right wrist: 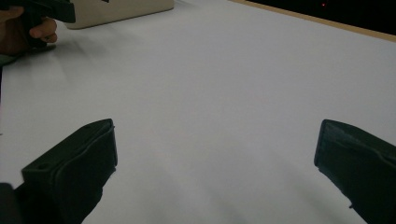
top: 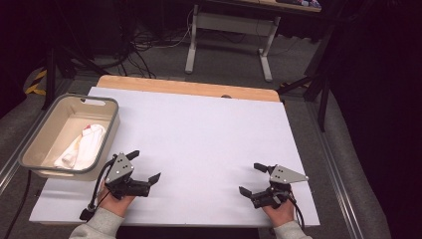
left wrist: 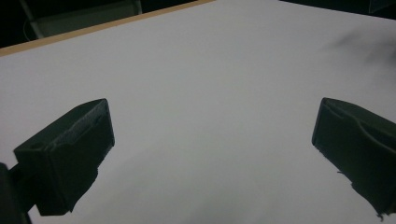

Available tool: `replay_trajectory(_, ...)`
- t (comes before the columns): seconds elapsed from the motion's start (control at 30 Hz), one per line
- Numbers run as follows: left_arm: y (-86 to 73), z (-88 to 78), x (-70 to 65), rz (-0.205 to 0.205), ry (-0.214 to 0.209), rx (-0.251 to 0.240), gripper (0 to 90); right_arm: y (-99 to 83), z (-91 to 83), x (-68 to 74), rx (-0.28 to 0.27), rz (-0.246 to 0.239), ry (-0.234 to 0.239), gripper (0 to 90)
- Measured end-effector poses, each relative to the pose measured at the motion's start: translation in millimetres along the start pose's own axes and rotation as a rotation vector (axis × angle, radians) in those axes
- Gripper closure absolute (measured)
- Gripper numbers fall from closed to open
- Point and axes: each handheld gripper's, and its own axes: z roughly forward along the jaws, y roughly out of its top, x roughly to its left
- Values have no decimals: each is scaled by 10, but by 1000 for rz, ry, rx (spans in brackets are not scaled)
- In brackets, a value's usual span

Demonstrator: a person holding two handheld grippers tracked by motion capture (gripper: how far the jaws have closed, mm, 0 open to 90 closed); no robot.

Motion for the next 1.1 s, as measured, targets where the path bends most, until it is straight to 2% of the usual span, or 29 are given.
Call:
replay_trajectory(0.27,16,3,-3,14,-7,16,0,-1,6,-2,7,-3,-1,0)
replay_trajectory(0.5,33,2,-1,3,-9,33,0,-1,20,0,19,-1,4,2)
replay_trajectory(0.7,42,0,0,1,-34,28,0,0,26,-2,30,4,10,3)
replay_trajectory(0.8,44,-1,0,-3,-33,26,0,-1,25,-2,32,3,9,3)
replay_trajectory(0.97,64,-10,-7,23,-25,26,0,-1,27,-2,31,3,7,3)
replay_trajectory(1.1,83,-15,-11,18,-24,34,0,-2,31,-2,36,4,7,3)
